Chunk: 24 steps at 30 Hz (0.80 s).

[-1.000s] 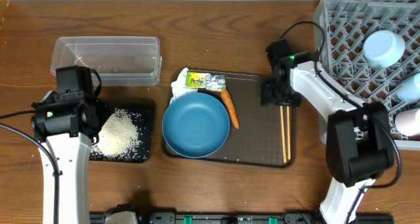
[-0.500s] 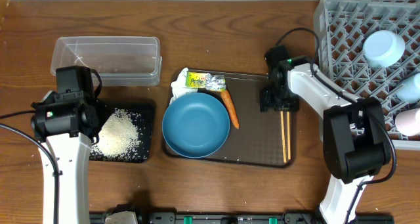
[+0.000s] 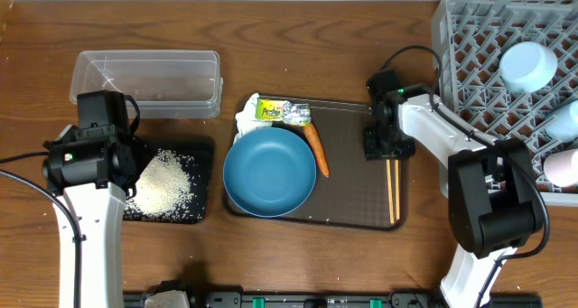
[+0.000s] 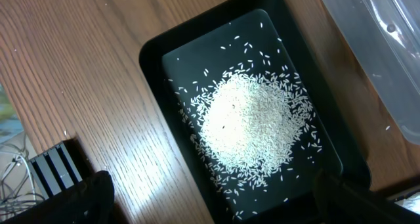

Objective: Sort waste into correct bins and load items into the dishwasher rack
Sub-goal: 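Grasp one chopstick and carry it into the rack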

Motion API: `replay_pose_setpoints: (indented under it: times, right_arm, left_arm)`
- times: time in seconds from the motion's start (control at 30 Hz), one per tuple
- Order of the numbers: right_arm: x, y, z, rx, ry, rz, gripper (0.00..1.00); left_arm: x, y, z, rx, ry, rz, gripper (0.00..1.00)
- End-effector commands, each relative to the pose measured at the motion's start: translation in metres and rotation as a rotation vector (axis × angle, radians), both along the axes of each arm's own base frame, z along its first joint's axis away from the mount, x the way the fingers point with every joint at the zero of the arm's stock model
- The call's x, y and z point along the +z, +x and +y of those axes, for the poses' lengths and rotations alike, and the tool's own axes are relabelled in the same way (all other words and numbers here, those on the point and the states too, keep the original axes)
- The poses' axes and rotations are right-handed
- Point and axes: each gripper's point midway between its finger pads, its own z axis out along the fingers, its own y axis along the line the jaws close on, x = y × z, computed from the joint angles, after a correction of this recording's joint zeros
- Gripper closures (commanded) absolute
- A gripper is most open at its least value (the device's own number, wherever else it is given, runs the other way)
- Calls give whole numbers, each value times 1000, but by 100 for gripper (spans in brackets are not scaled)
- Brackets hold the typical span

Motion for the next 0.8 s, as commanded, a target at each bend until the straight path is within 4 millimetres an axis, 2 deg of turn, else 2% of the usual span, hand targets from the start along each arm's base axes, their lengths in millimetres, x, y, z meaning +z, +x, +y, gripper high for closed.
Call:
replay_pose_setpoints:
  times: [0.0, 0.17, 0.23, 0.4, 0.5, 0.57, 0.77]
  right_arm:
    - [-23, -28, 10, -3, 59, 119, 69]
    - [-22, -27, 12, -15, 67, 117, 93]
    - [-21, -26, 13, -14, 73, 116, 99]
    - [-18, -23, 14, -14, 76, 111, 99]
    - [-8, -16, 14, -20, 80, 99, 99]
    - [5, -6, 14, -27, 86, 81, 99]
    - [59, 37, 10, -18, 117, -24, 99]
  left_arm:
    - [3, 1, 2, 11, 3, -9, 1]
    - [3, 0, 2, 11, 3, -9, 1]
    - [3, 0, 2, 11, 3, -9, 1]
    - [3, 0, 2, 11, 3, -9, 1]
    - [3, 1, 2, 11, 3, -9, 1]
    - [3, 1, 2, 11, 3, -9, 1]
    - [3, 0, 2, 11, 3, -9, 1]
